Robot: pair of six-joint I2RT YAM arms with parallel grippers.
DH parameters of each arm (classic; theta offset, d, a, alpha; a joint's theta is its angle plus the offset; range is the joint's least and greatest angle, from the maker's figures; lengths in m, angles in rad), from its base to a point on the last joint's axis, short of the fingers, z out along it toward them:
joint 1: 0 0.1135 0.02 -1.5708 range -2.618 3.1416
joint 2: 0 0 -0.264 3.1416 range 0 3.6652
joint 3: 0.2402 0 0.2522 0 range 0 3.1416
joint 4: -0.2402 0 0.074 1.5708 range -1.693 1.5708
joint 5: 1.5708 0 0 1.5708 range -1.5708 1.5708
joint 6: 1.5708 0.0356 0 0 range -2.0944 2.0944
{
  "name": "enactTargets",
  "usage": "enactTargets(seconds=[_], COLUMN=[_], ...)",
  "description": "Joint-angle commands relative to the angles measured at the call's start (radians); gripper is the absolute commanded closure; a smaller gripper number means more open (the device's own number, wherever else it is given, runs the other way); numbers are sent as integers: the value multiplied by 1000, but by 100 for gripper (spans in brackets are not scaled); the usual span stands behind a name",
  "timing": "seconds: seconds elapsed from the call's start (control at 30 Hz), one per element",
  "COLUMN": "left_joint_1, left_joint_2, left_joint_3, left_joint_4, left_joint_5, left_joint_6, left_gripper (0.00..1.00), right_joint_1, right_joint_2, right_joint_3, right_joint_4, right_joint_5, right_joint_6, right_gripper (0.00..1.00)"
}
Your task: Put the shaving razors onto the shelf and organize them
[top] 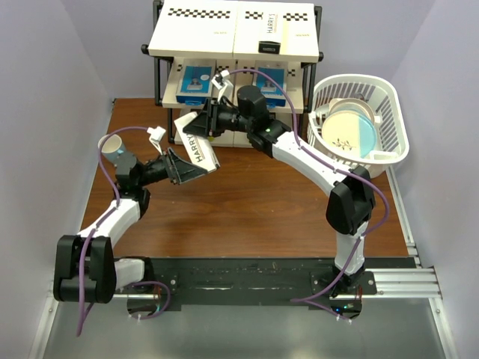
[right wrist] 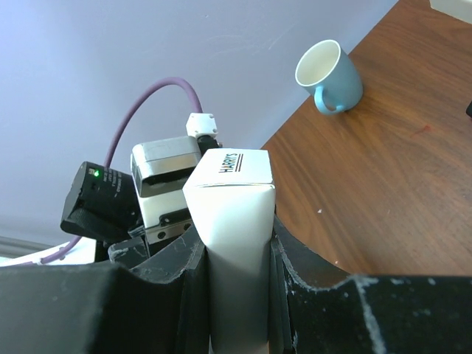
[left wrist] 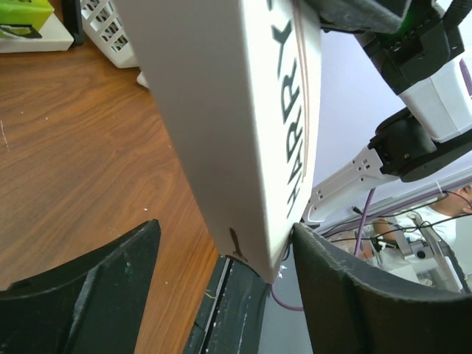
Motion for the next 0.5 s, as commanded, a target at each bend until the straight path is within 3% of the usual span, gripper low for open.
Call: enactTargets(seconds=[0.0,0.23,0.4,0.47], left_joint_1=[-8,-10,-10,-10], left_joint_2=[0,-26,-17,3], left_joint_3=[54,93,146,175], left_joint_4=[64,19,-22,-22], left_joint_5=[0,39,92,134], left_joint_6=[-17,42,61,32], left_gripper=[28,42,50,53], right_joint_1=[7,12,12,11], right_joint_2=[-24,-6,-9,-12], right_joint_3=[40,46,50,55], right_joint_4=[52,37,18,12], right_joint_5=[0,8,25,30], right_joint_6=[11,-19,-52,-64], right_gripper=[81,78,62,60])
